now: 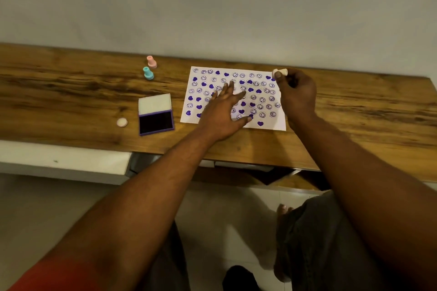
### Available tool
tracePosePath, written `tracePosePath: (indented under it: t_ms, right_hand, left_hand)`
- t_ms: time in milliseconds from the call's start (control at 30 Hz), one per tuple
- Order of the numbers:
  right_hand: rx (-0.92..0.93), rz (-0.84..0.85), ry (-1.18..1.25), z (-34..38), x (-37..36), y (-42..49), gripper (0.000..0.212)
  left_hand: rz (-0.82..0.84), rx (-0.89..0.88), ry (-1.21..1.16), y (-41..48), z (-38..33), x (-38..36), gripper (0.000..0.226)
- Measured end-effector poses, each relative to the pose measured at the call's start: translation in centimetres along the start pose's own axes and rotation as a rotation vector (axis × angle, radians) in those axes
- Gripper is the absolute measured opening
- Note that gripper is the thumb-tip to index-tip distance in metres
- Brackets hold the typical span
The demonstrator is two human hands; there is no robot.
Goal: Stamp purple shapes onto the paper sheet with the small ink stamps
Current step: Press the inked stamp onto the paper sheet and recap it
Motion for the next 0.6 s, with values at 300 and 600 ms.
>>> tracePosePath:
  t_ms: [300,600]
  right_hand:
    - [0.337,0.284,-0.224,5.8,-9.4,-5.5,0.024]
    - [0.456,0.645,-0.277,7.3,-21.4,-12.2,0.029]
  left_hand:
    - [-0.326,0.174,-0.001,-5.6,7.9,10.7,0.071]
    - [-0.389,0.397,0.116,-14.1,18.9,16.1,0.063]
Point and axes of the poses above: each hand's wrist, its own y-axis towards the middle knuckle, its own x-axis out of the back of the hand, z = x × y, the point moved 5 cm from there along y, towards the middle knuckle, and after that the axes turned 4 degrees about x, right-handed, at the moved point
